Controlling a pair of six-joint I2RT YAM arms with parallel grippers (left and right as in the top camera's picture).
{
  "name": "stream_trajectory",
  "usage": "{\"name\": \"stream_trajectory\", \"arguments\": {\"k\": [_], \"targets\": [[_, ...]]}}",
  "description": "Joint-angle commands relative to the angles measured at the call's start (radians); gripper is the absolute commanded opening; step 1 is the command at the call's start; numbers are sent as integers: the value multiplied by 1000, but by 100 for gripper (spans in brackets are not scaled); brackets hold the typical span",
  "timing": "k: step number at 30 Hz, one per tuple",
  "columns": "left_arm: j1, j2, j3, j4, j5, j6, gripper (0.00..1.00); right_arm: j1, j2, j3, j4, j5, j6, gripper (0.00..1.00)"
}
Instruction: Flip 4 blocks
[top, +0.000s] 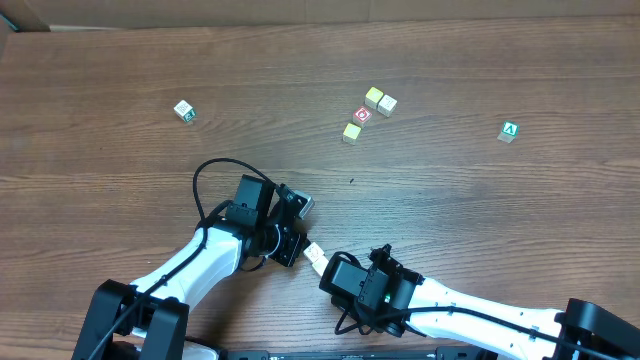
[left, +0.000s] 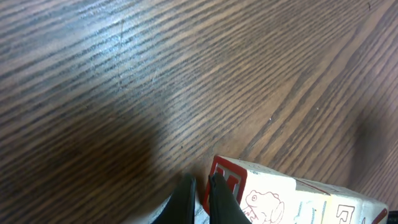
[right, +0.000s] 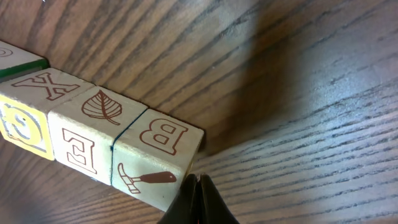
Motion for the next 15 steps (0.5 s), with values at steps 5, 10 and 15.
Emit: {"name": "stream_trajectory", "arguments": {"k": [5, 10, 15], "targets": [[3, 10, 11, -25, 29, 64, 4, -4, 7, -1, 16, -11, 6, 4], [3, 10, 11, -24, 28, 64, 4, -2, 7, -1, 24, -20, 6, 4], [3, 10, 11, -14, 29, 64, 4, -1, 7, -1, 37, -34, 6, 4]]}}
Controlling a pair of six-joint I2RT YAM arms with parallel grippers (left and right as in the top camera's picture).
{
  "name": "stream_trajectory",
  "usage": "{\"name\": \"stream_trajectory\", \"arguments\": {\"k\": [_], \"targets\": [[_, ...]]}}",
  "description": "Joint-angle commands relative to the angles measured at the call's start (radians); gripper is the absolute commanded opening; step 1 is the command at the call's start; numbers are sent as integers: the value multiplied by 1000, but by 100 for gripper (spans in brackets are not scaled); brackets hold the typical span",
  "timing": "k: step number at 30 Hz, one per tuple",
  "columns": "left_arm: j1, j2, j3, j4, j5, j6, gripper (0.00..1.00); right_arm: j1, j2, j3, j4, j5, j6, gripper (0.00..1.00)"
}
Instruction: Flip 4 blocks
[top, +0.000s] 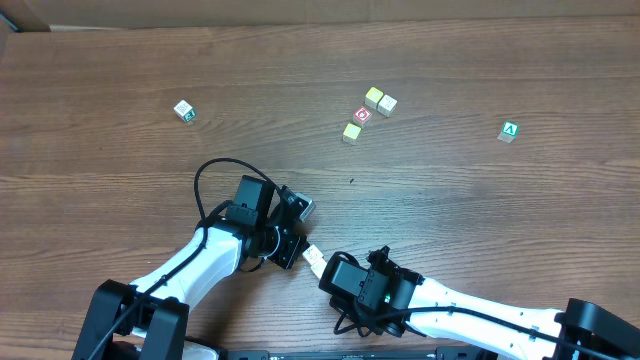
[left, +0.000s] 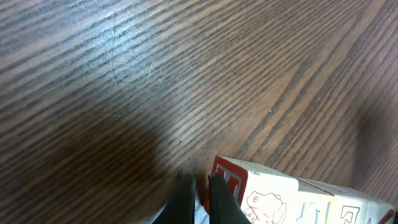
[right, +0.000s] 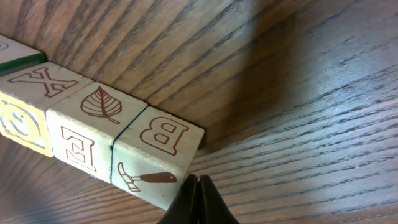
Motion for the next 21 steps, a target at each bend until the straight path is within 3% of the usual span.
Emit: {"name": "stream_trajectory", "arguments": {"k": [1, 21], "targets": [[3, 10, 11, 1, 31, 22, 4, -1, 7, -1, 26, 4, 6, 4], [-32, 10, 11, 8, 35, 19, 4, -1, 7, -1, 37, -18, 48, 4]]}}
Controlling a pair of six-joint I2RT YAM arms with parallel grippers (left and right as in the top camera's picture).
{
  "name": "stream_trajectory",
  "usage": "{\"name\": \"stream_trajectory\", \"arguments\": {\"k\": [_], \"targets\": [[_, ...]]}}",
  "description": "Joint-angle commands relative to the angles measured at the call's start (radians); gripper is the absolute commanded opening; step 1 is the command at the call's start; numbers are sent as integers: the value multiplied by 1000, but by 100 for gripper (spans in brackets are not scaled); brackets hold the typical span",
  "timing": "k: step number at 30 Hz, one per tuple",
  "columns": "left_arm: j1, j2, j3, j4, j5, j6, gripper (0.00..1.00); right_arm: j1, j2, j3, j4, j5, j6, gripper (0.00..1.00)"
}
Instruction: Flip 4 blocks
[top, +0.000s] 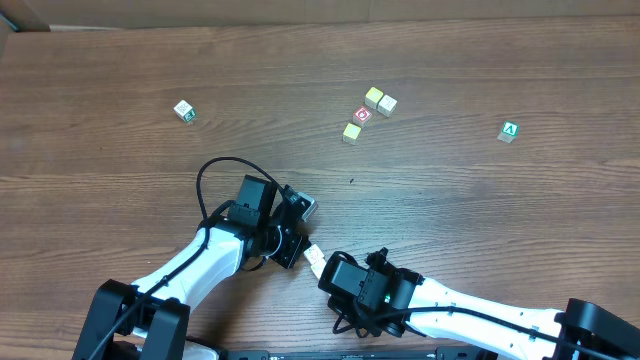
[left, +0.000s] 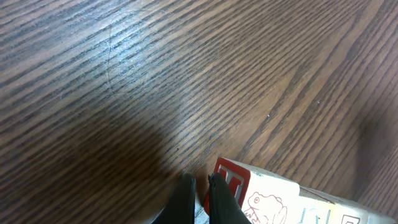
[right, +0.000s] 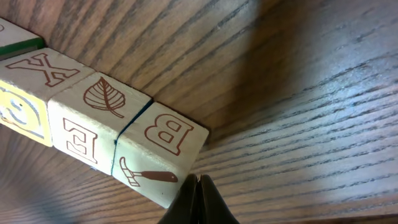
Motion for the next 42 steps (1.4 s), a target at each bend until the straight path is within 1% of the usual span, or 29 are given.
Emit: {"name": "stream_trajectory", "arguments": {"k": [1, 12, 34, 42], "targets": [[-16, 10, 10, -7, 44, 11, 4, -1, 8, -1, 21, 20, 35, 4], [-16, 10, 10, -7, 63, 11, 4, -1, 14, -1, 27, 21, 87, 4], [-24, 10, 10, -6, 89, 14, 4, -1, 14, -1, 42, 16, 91, 4], [-24, 10, 10, -6, 89, 14, 4, 26, 14, -1, 54, 26, 117, 4]]}}
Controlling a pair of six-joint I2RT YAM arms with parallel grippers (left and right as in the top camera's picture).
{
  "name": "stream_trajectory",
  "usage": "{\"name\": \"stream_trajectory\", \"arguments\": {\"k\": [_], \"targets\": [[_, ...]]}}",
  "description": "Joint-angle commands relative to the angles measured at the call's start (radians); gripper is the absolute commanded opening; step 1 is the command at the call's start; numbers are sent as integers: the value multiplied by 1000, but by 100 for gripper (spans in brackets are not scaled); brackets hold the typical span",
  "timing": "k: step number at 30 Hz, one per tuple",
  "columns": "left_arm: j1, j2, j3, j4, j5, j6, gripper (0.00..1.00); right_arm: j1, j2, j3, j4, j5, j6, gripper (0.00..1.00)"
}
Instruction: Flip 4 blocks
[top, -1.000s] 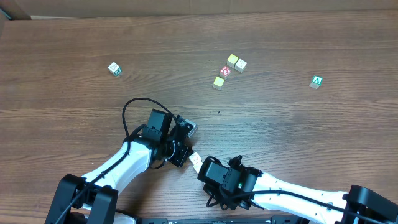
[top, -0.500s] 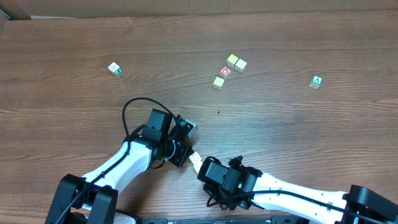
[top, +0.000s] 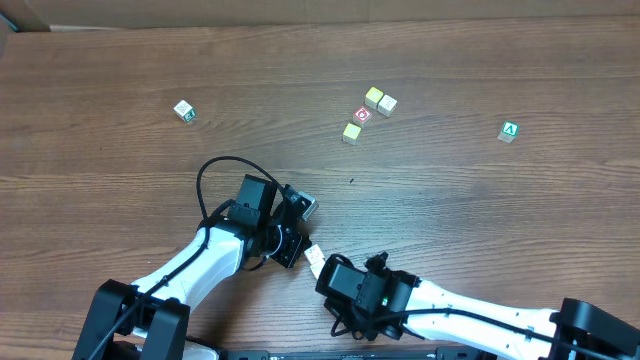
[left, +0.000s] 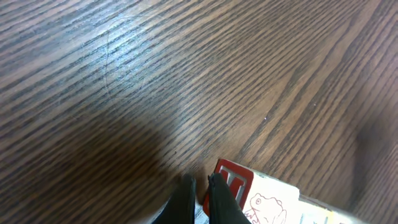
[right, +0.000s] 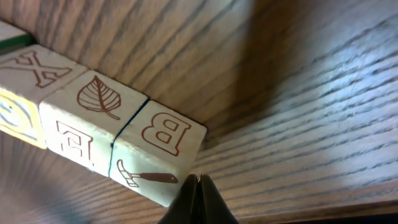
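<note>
A short row of wooden blocks lies between the two arms. Its end block (top: 313, 257) shows white in the overhead view. In the right wrist view that end block (right: 158, 158) bears a B and a hammer. Beside it are a leaf-and-E block (right: 81, 121) and an X block (right: 31, 68). My right gripper (right: 198, 186) is shut, its tips touching the B block's lower corner. In the left wrist view a red-bordered frog block (left: 258, 199) sits right beside my shut left gripper (left: 199, 190). The rest of that row is cut off by the frame edge.
Loose blocks lie farther back on the wooden table (top: 450, 200): one at the left (top: 183, 111), a cluster of several near the middle (top: 367, 113), and a green one at the right (top: 509, 131). A black cable (top: 205, 180) loops over the left arm.
The right arm has shifted slightly left, and the block row sits a little differently in the right wrist view. The frog block lies slightly lower in the left wrist view. Both grippers stay shut.
At every earlier moment both grippers were shut at opposite ends of the block row, right tips at the B block, left tips at the red-bordered frog block. Only small shifts of arms and row show across the frames, and the same faces stay up.
</note>
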Motion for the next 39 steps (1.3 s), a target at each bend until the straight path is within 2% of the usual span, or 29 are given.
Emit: {"name": "stream_trajectory", "arguments": {"k": [1, 39], "targets": [[-23, 10, 7, -10, 80, 14, 4, 7, 2, 1, 27, 40, 24, 4], [-35, 10, 7, 6, 23, 3, 4, 14, 2, 1, 39, 39, 24, 4]]}}
